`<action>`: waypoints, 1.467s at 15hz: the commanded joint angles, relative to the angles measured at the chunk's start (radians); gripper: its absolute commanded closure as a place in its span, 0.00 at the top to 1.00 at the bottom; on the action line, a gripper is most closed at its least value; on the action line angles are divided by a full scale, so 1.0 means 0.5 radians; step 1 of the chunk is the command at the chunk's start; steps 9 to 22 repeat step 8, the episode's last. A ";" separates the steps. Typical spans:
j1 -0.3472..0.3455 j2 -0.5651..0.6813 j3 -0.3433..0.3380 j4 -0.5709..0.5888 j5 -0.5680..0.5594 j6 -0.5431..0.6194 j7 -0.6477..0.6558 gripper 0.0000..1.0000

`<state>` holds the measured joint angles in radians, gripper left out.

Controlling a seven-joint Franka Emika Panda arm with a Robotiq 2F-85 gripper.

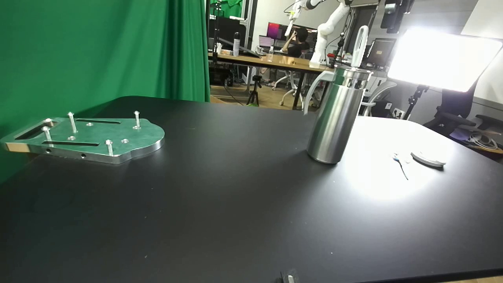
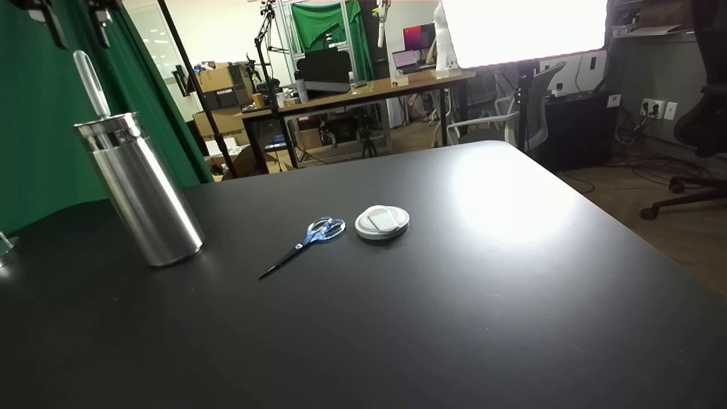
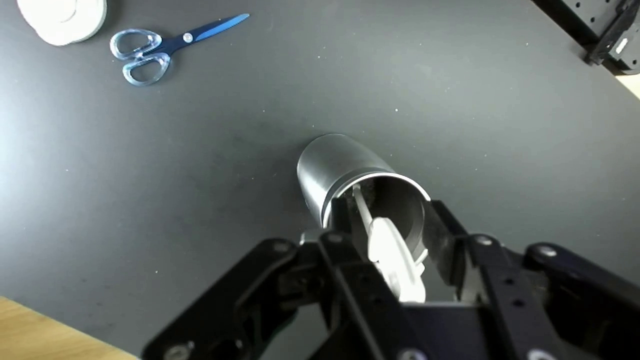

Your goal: Scrub the jar with the brush

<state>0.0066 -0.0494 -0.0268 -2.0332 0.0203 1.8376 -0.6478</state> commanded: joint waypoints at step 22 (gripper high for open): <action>-0.009 0.004 0.007 -0.002 -0.002 -0.004 -0.006 0.79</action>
